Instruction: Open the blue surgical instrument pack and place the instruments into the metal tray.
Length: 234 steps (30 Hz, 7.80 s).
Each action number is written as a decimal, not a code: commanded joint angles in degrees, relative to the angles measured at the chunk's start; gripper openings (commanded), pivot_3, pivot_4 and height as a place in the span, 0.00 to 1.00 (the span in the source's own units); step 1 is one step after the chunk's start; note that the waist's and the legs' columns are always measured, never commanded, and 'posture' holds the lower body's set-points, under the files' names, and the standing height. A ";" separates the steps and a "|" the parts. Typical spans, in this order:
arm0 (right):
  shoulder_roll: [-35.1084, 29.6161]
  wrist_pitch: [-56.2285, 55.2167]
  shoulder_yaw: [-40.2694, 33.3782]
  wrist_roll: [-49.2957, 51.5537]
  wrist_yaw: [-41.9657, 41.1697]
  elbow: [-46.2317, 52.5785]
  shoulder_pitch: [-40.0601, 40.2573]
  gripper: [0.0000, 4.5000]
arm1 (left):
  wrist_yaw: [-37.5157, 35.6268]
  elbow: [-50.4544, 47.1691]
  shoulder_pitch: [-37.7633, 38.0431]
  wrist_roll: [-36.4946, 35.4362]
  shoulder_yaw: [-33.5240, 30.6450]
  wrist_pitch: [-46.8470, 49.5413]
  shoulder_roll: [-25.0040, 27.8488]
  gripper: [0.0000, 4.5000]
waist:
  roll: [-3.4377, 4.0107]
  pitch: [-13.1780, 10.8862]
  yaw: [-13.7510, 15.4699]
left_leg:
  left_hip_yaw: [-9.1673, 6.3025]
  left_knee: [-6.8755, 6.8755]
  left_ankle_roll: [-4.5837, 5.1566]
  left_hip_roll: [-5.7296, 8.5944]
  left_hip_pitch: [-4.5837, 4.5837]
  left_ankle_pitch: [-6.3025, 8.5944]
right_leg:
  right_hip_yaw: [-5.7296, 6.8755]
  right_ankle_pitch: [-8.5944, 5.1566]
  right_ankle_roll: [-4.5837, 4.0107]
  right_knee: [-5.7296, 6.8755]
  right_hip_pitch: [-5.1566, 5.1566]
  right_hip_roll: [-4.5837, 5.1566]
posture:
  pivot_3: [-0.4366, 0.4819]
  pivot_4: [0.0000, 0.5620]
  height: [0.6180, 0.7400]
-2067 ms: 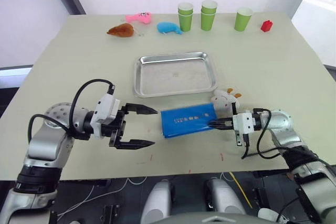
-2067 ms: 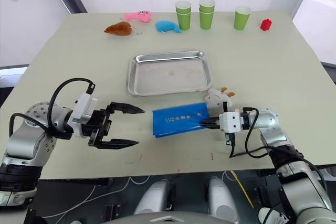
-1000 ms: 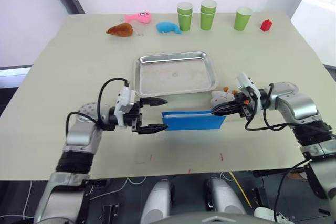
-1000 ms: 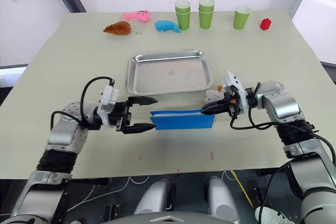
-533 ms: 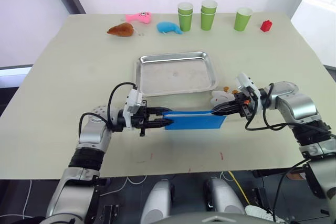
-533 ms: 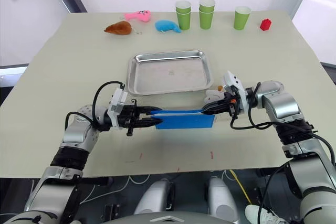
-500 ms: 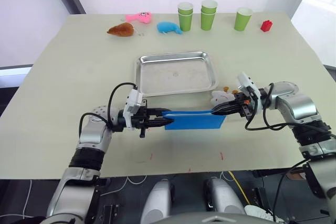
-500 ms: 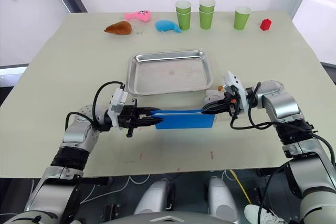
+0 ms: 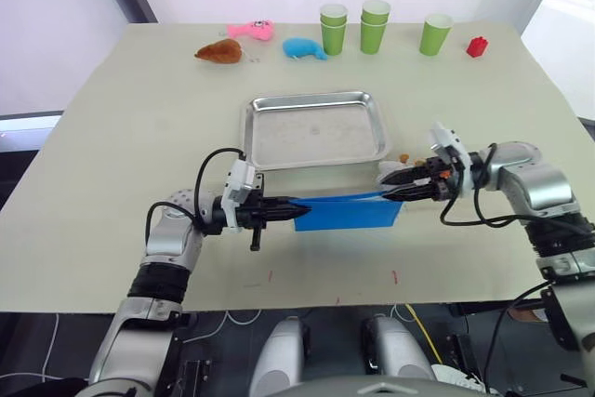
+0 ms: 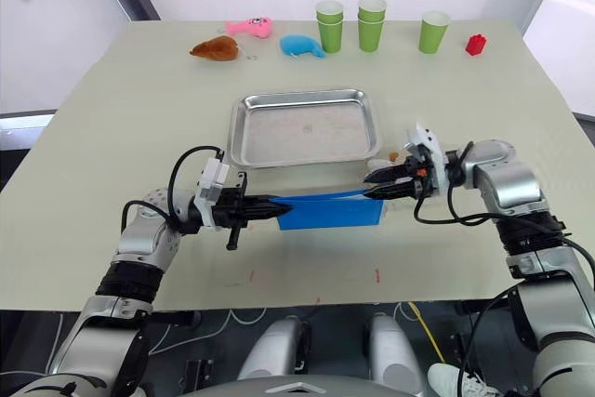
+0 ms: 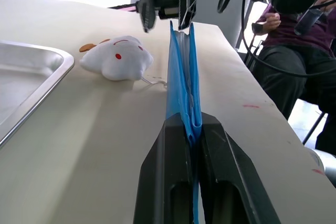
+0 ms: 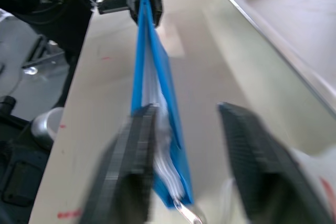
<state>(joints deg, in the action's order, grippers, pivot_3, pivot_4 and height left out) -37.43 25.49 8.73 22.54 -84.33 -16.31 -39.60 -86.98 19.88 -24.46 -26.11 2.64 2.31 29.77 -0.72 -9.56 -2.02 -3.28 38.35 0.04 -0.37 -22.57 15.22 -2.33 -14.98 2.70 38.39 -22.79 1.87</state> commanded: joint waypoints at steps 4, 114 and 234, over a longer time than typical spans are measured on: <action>0.38 -3.42 -7.87 1.33 4.28 -7.38 -1.46 0.99 | -1.26 1.74 -0.46 1.30 0.44 -1.70 0.30 0.00 | 0.00 0.00 -0.02 | 0.01 0.00 0.00 0.01 0.00 0.00 | 0.00 0.00 0.00 0.00 0.00 0.00 | 0.48 0.27 1.00; 14.07 -38.32 9.28 -6.68 13.46 15.35 8.49 0.99 | -0.07 20.18 -13.87 10.47 2.24 -13.33 -8.10 0.00 | 0.09 -0.01 0.35 | -0.07 0.10 -0.03 0.10 -0.27 -0.02 | 0.01 -0.01 0.00 0.39 -0.36 -0.02 | 0.48 0.27 1.00; 8.10 -25.80 -6.47 -0.75 -1.70 -16.12 -0.07 0.00 | 9.58 -1.23 4.97 10.56 -1.43 -8.91 14.05 0.01 | 0.14 -0.06 -0.14 | 0.15 0.05 -0.02 0.01 -0.19 -0.01 | -0.15 -0.01 -0.01 0.39 -0.38 -0.02 | 0.48 0.27 1.00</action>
<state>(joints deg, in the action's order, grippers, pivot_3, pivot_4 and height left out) -28.97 -1.04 5.43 19.67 -86.04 -33.77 -39.05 -78.03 17.59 -20.05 -16.97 0.99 -5.88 43.31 -0.58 -9.62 -2.16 -3.14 38.41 0.03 -0.36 -22.76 15.20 -2.47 -15.00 2.69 38.78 -23.18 1.85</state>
